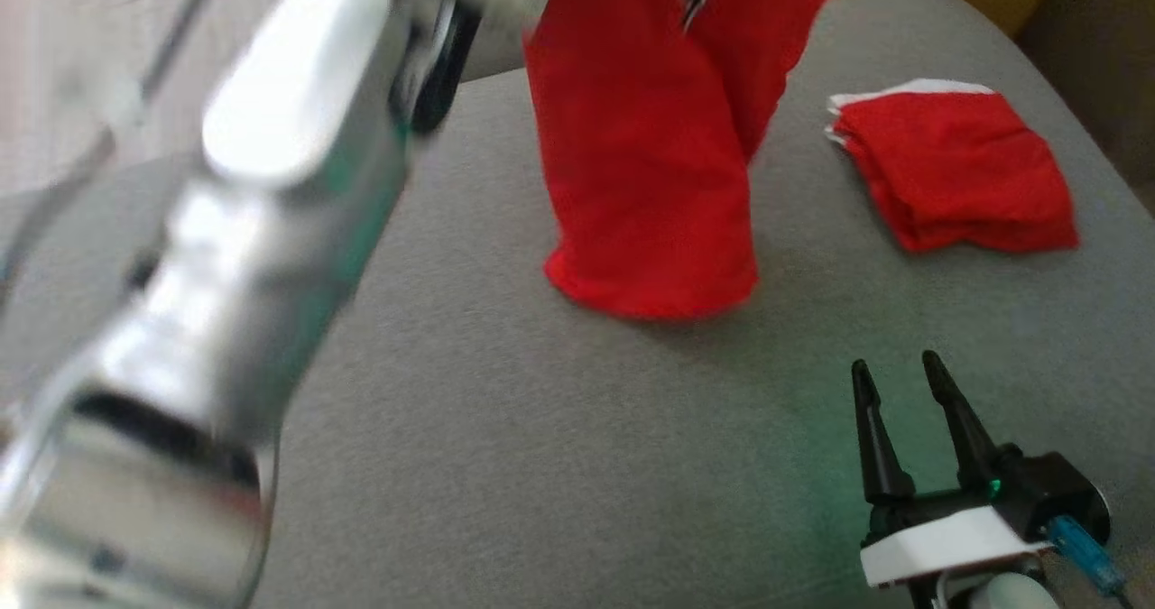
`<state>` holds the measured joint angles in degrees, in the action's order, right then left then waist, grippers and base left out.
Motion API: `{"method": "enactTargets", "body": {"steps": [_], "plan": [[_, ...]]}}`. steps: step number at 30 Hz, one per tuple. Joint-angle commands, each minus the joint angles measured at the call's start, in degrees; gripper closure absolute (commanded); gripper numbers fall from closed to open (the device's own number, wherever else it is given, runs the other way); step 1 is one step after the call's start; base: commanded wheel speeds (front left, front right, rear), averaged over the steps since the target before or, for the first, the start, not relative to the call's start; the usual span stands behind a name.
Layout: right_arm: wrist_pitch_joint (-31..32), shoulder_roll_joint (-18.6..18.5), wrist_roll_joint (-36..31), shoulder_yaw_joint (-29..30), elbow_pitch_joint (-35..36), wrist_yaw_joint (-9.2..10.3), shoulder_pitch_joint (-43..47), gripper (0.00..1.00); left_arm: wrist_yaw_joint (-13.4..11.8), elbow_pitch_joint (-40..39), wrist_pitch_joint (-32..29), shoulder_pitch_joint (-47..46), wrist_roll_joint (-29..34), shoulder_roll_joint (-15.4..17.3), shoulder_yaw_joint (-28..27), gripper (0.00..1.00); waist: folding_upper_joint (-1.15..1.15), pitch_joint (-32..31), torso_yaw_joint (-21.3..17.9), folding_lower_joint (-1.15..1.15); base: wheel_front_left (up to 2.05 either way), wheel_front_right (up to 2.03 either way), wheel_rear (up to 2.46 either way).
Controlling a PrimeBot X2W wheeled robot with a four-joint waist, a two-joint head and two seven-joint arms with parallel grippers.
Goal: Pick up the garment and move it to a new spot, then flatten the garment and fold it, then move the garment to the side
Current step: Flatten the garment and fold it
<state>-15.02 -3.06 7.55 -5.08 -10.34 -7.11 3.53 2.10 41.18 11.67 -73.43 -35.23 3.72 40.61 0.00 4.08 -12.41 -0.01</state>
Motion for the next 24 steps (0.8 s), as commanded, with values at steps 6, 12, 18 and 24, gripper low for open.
{"method": "enactTargets", "body": {"steps": [6,12,18,24], "plan": [[0.0,0.0,-0.8,-0.1,2.7,-0.37,0.9,0.00,-1.4,0.6,2.2,26.9,-6.3,4.4,-2.6,1.00,0.00,-0.3,6.8,0.01,0.00,0.00,0.00],[0.0,-0.5,-1.1,0.7,3.3,-0.37,0.8,0.00,-5.8,-7.2,3.3,47.8,-6.1,5.8,-9.2,1.00,0.00,0.3,10.1,0.01,0.00,0.00,0.00],[0.0,-0.7,-1.1,1.0,3.5,-0.37,1.1,0.00,-10.2,-23.7,3.3,63.1,3.9,7.0,-19.3,1.00,0.00,0.8,12.3,0.01,0.00,0.00,0.00],[0.0,-0.6,-1.1,0.4,3.1,-0.37,1.3,0.00,-7.5,-27.9,3.3,69.0,9.6,7.6,-17.9,0.00,0.00,0.8,13.2,0.01,0.00,0.00,0.00]]}}
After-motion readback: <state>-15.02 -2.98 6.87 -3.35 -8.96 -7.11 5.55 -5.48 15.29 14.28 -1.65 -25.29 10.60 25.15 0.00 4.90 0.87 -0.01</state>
